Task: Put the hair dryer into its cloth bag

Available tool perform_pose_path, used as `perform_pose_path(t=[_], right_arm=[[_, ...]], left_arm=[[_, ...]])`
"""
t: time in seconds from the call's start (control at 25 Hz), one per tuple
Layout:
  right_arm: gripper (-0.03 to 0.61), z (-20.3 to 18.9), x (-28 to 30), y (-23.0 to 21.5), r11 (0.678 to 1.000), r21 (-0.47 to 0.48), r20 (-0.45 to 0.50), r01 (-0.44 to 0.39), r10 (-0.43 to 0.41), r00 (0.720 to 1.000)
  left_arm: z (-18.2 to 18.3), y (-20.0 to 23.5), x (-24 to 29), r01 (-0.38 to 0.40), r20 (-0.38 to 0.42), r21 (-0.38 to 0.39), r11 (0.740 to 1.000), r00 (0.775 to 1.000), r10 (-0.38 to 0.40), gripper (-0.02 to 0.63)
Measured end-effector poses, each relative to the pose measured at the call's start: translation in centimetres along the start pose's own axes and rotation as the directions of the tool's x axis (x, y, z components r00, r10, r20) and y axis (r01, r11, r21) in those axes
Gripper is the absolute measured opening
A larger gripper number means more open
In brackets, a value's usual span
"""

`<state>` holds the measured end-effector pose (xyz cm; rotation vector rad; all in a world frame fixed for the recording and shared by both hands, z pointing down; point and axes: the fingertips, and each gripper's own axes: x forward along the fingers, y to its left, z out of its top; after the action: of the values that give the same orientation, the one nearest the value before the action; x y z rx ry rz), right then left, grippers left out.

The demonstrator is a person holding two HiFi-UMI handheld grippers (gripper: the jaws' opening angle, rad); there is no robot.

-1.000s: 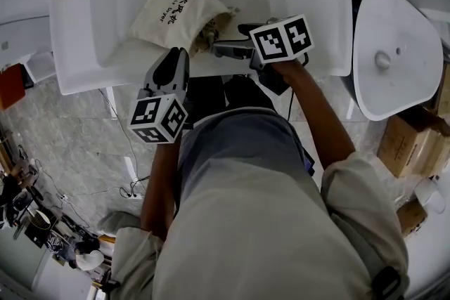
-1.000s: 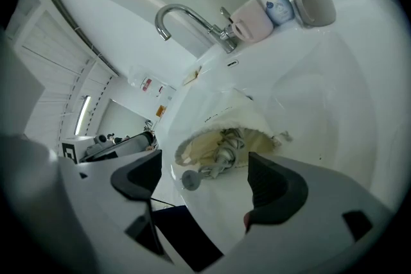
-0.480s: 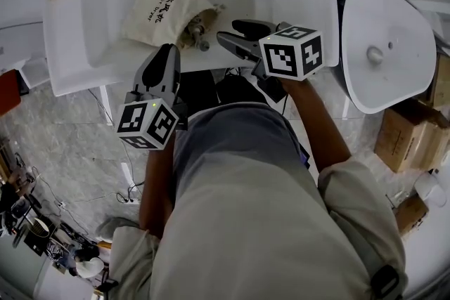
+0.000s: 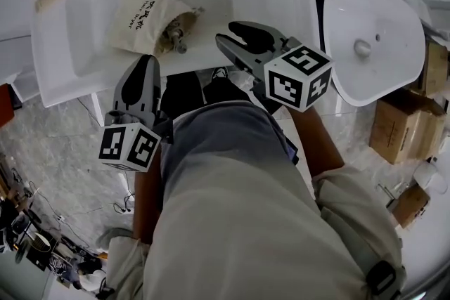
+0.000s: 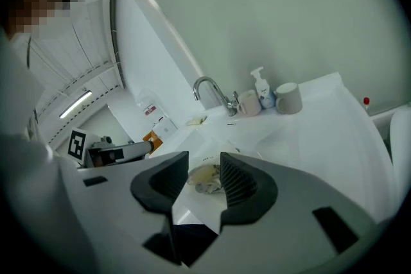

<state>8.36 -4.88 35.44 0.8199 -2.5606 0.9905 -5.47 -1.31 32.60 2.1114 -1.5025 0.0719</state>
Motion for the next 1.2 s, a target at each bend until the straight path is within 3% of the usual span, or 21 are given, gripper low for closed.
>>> perform_pose_path(t=[0.36,0.6,0.76,0.92,1.2], right_arm=[[0.101,3.0,-4.0,-0.3,0.994,-0.051,0.153,0.102,-0.093,0.984],[0.055,4.3,-5.9,0.5,0.981,-0.116,0.217,0.156,-0.128,0.968],[0.011,5.2,-6.7,1.4,0.97,-0.17,0.238,0.174,-0.131,0.962],[0.009,5.9,-7.3,2.4,0.954,-0.231,0.245,0.19,-0.132,0.96],[0.008,5.7,-8.1,3.5,0.956,-0.23,0.239,0.182,-0.126,0.963]], left_arm=[[2.7,-0.6,-1.1,0.006,0.059,0.039,0.999,0.998,-0.008,0.008],[3.9,-1.3,-1.5,0.037,0.099,-0.004,0.999,0.994,-0.036,0.008],[4.7,-1.5,-2.0,0.024,0.123,0.023,0.999,0.992,-0.027,0.008],[5.1,-2.2,-2.3,0.015,0.139,0.067,0.998,0.99,-0.024,0.006],[5.1,-2.9,-2.9,0.001,0.16,0.084,0.996,0.987,-0.014,0.006]])
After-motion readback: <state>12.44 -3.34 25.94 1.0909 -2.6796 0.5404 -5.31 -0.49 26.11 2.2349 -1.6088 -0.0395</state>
